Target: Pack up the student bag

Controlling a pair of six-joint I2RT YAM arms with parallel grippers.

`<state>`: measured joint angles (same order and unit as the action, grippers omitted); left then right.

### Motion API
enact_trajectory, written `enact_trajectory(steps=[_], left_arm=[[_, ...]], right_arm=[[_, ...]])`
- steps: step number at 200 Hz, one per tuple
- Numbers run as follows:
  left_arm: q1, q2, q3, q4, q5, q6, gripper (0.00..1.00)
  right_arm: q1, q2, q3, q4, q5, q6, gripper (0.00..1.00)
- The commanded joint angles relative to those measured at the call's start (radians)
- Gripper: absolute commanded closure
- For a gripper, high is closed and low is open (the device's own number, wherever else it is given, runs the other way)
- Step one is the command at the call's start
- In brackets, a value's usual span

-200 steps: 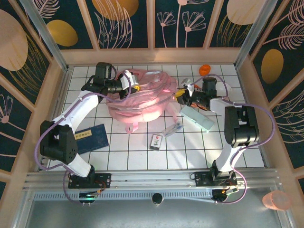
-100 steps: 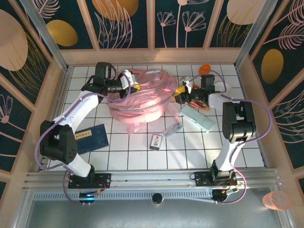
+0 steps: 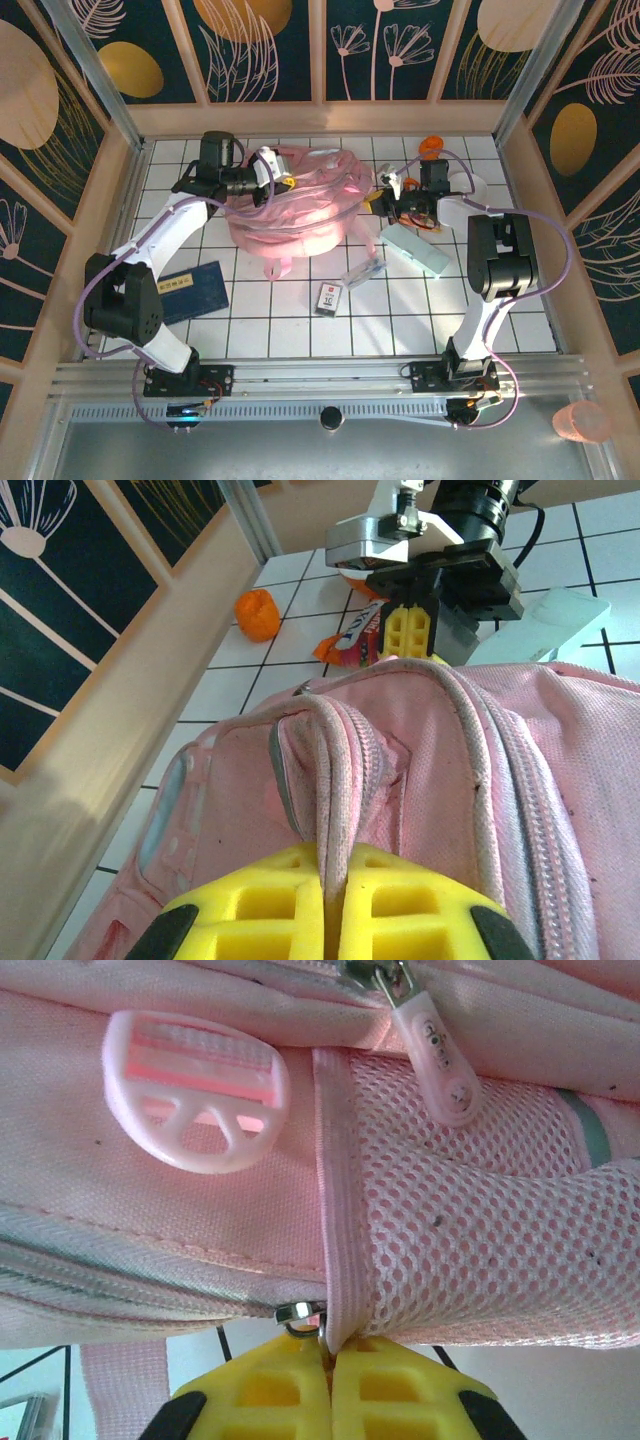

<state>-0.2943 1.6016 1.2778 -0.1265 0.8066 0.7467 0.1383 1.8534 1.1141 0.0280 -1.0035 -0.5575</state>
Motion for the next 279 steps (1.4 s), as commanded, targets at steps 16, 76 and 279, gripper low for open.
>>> enact_trajectory(steps=[16,76,279], left_arm=[[0.0,-0.079,-0.017,0.175,0.024,0.006,1.0],[-0.001,-0.081,-0.079,0.273,-0.213,-0.045,1.0],[-0.177,0.015,-0.062,0.335,-0.759,-0.288,1.0]], right_arm=[[0.004,-0.066,-0.031,0.079,-0.06,0.08,1.0],[0.031,-0.13,-0.039,0.031,-0.007,0.127,1.0],[0.171,-0.213,0.122,-0.331,0.09,0.538,1.0]])
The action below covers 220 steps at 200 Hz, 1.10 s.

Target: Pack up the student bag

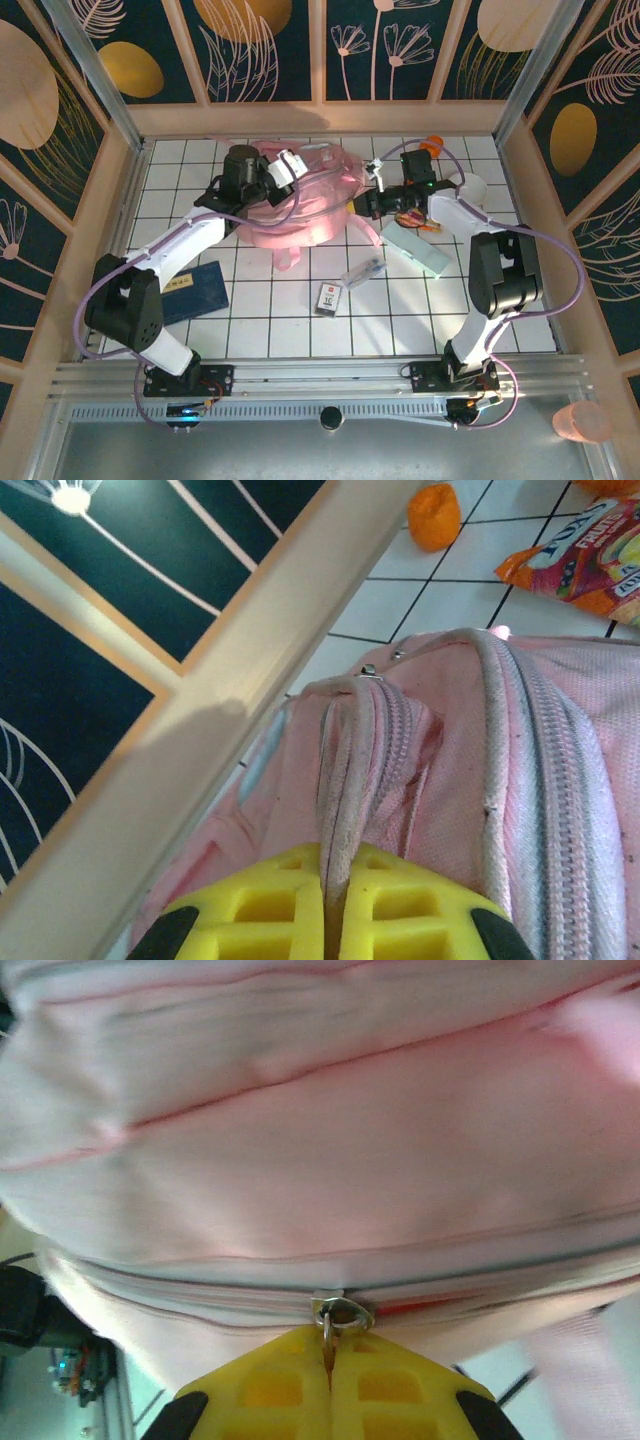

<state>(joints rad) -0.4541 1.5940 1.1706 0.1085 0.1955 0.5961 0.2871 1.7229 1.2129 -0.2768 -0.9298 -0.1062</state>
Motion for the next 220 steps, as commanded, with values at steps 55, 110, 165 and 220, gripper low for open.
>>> enact_trajectory(steps=[55,110,165,220], left_arm=[[-0.032,0.015,0.025,0.119,-0.282,-0.374,1.0],[-0.043,-0.129,-0.079,0.066,-0.236,-0.574,1.0],[-0.049,-0.211,-0.139,0.072,-0.333,-0.778,1.0],[-0.049,-0.004,0.135,-0.048,-0.523,-0.959,1.0]], right_arm=[[0.081,-0.197,-0.012,0.041,0.155,0.289,1.0],[0.1,-0.22,-0.043,0.073,0.272,0.416,1.0],[0.075,-0.095,0.143,0.014,0.316,0.332,1.0],[0.117,-0.08,0.223,-0.074,0.335,0.297,1.0]])
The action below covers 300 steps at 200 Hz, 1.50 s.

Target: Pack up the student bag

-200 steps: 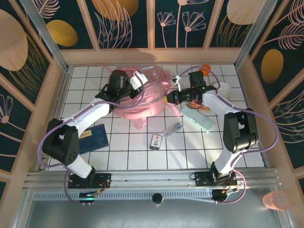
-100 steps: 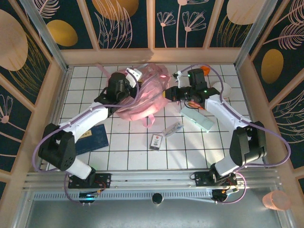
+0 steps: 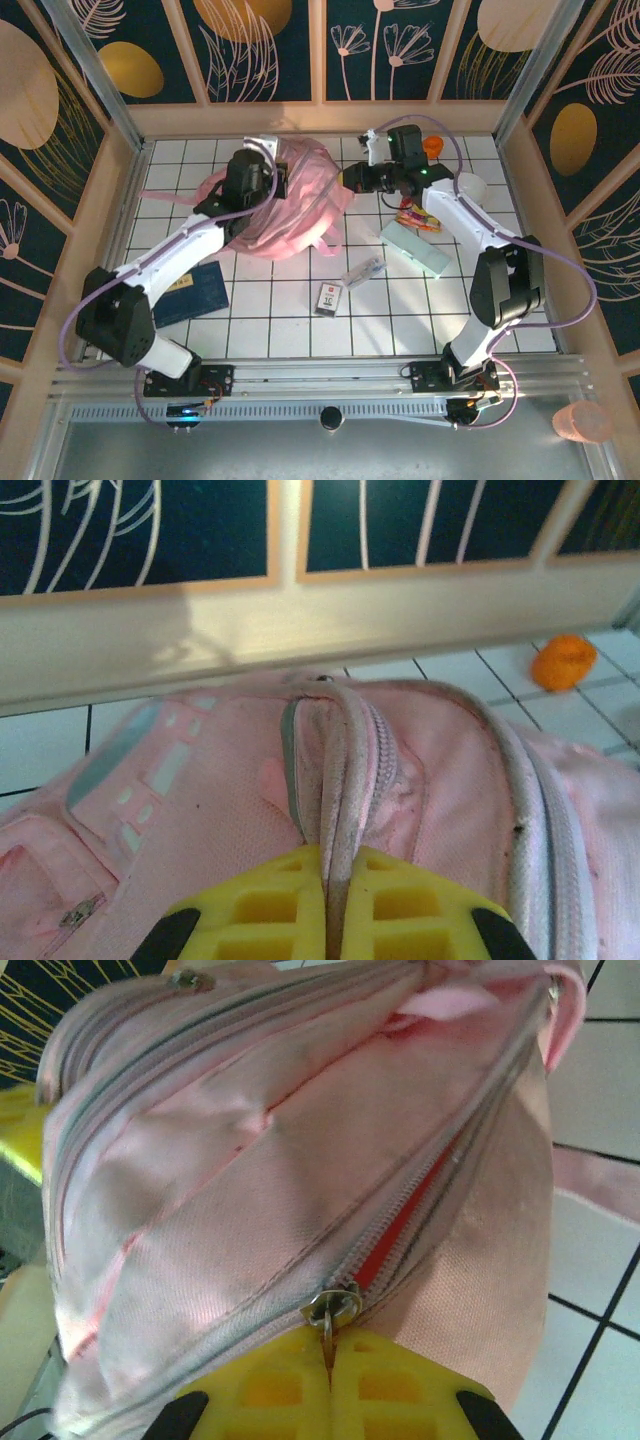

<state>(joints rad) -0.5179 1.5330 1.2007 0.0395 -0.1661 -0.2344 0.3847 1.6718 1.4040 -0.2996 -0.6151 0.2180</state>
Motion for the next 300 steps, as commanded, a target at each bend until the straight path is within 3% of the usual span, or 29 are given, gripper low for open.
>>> enact_trajectory(steps=[1,110,162,212,256,300], left_arm=[[0.015,0.06,0.107,0.022,-0.162,-0.13,1.0],[-0.016,0.197,0.199,0.055,-0.195,-0.215,1.0],[-0.016,0.271,0.314,0.001,-0.31,-0.062,1.0],[-0.017,0.317,0.352,-0.032,-0.265,-0.18,1.0],[-0.02,0.323,0.382,-0.011,-0.2,-0.233,1.0],[-0.023,0.306,0.386,0.003,-0.176,-0.248,1.0]], right_arm=[[0.021,-0.031,0.033,-0.052,0.021,-0.028,1.0],[0.157,-0.099,-0.008,-0.072,0.017,0.078,1.0],[0.146,-0.169,-0.016,-0.172,0.021,0.063,1.0],[0.227,-0.153,-0.052,-0.041,-0.043,0.207,1.0],[0.285,-0.102,-0.095,0.083,-0.026,0.341,1.0],[0.323,-0.046,-0.08,0.095,-0.007,0.399,1.0]])
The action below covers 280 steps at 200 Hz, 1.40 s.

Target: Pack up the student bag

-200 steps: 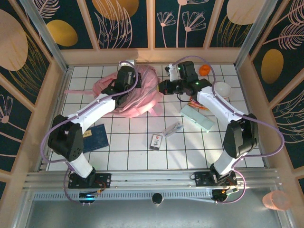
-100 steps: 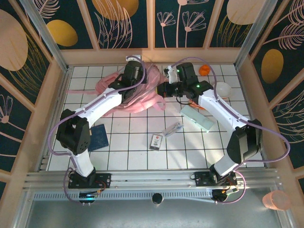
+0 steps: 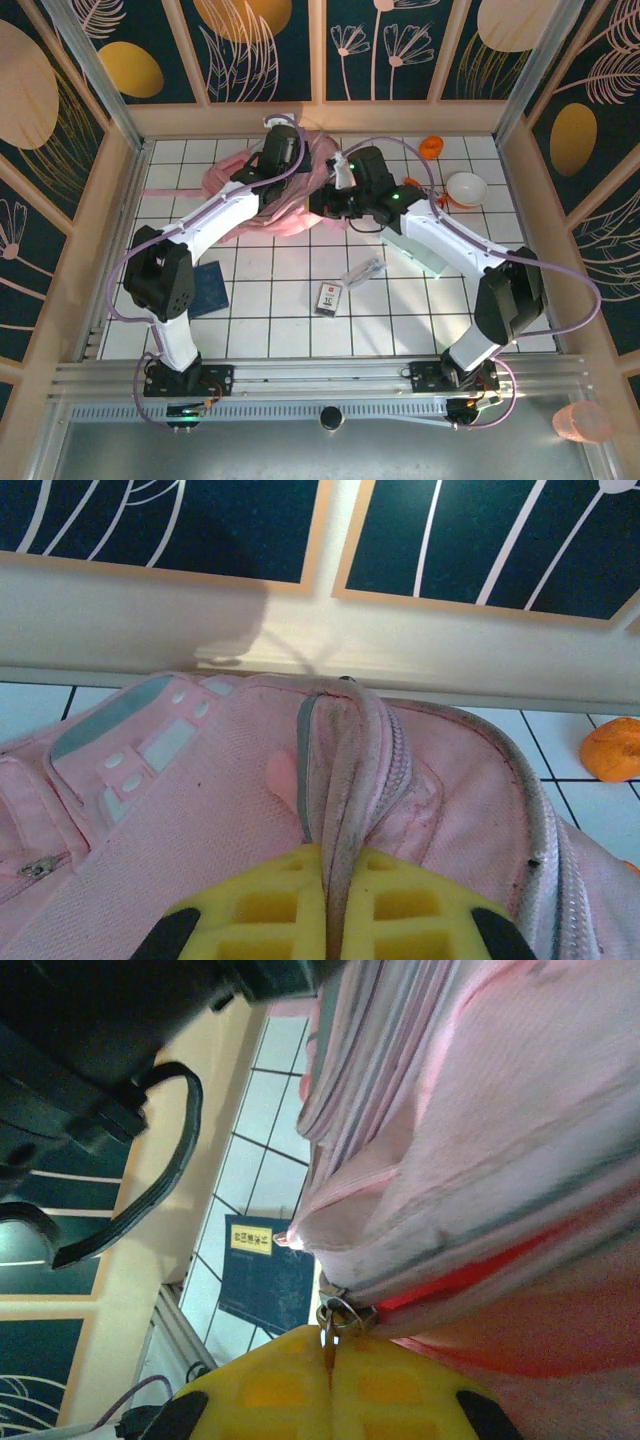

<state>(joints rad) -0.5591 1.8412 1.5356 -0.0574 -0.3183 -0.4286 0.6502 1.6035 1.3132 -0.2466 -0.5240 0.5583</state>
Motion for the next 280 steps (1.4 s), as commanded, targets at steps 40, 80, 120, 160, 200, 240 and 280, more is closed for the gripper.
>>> enact_trajectory(steps=[40,80,120,160,200,240,280], left_arm=[[0.018,-0.022,0.03,0.128,0.03,0.072,1.0],[0.025,-0.096,-0.079,0.234,0.179,0.196,1.0],[0.046,-0.121,-0.124,0.276,0.356,0.267,1.0],[0.072,-0.163,-0.147,0.288,0.484,0.291,1.0],[0.082,-0.17,-0.155,0.298,0.609,0.305,1.0],[0.09,-0.172,-0.155,0.29,0.736,0.33,1.0],[0.096,-0.168,-0.152,0.291,0.793,0.334,1.0]], right_arm=[[0.032,-0.024,-0.028,0.056,-0.105,0.052,0.84],[-0.14,-0.203,-0.228,0.223,-0.124,0.16,0.48],[-0.238,-0.238,-0.292,0.235,-0.089,0.195,0.43],[-0.272,-0.196,-0.318,0.323,-0.067,0.235,0.25],[-0.222,-0.084,-0.283,0.497,-0.139,0.248,0.18],[-0.211,-0.022,-0.273,0.675,-0.177,0.258,0.16],[-0.189,0.025,-0.264,0.788,-0.194,0.276,0.25]])
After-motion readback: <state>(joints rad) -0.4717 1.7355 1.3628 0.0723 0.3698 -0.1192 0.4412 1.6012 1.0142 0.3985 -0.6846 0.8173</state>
